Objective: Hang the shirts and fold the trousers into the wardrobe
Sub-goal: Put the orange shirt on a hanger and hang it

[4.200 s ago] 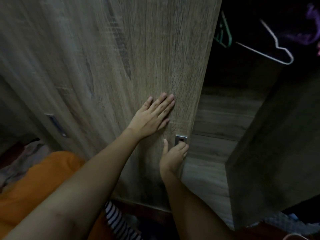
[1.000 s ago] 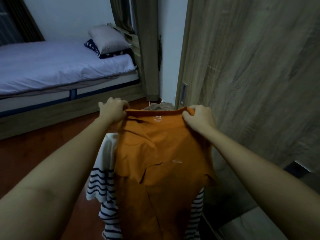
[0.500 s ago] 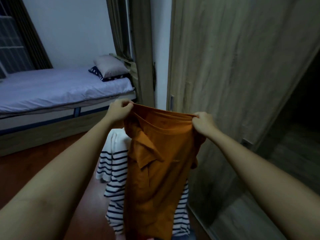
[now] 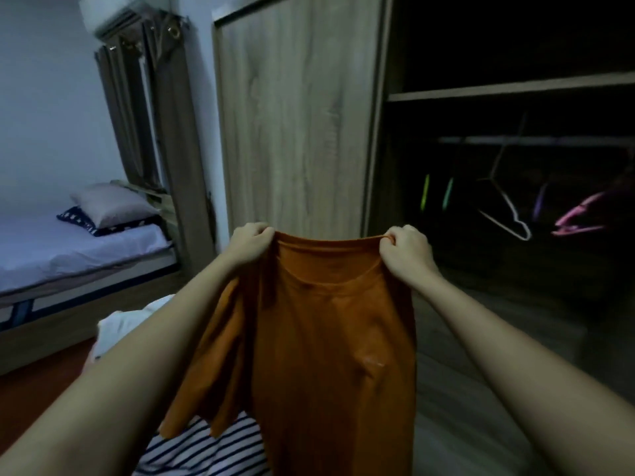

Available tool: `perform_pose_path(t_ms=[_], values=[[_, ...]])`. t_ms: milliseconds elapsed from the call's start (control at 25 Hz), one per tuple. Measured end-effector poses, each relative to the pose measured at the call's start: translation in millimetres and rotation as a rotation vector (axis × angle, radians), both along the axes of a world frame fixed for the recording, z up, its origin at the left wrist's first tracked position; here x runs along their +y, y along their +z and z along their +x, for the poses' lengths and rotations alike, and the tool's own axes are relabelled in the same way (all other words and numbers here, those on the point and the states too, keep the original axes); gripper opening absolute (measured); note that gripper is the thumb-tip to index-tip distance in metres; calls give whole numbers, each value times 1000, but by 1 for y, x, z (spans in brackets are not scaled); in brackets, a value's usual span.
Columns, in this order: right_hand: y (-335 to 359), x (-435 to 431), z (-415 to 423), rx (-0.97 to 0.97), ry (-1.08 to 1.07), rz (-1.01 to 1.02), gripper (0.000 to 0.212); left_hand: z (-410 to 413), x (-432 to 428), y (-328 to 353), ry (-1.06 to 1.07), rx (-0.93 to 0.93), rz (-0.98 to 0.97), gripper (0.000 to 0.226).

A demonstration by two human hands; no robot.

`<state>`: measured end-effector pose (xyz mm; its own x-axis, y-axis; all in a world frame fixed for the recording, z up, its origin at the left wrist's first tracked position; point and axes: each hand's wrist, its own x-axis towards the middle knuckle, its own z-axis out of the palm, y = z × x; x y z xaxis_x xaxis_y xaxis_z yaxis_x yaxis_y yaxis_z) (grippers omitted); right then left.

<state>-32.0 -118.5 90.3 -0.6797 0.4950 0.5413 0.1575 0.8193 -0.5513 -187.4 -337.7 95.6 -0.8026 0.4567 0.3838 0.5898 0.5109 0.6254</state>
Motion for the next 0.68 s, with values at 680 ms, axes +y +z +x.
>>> perform_pose_path(t_ms=[680], values=[[43,147,70,-168,-19,85,25,-7,216,27,-419,140,248,25]])
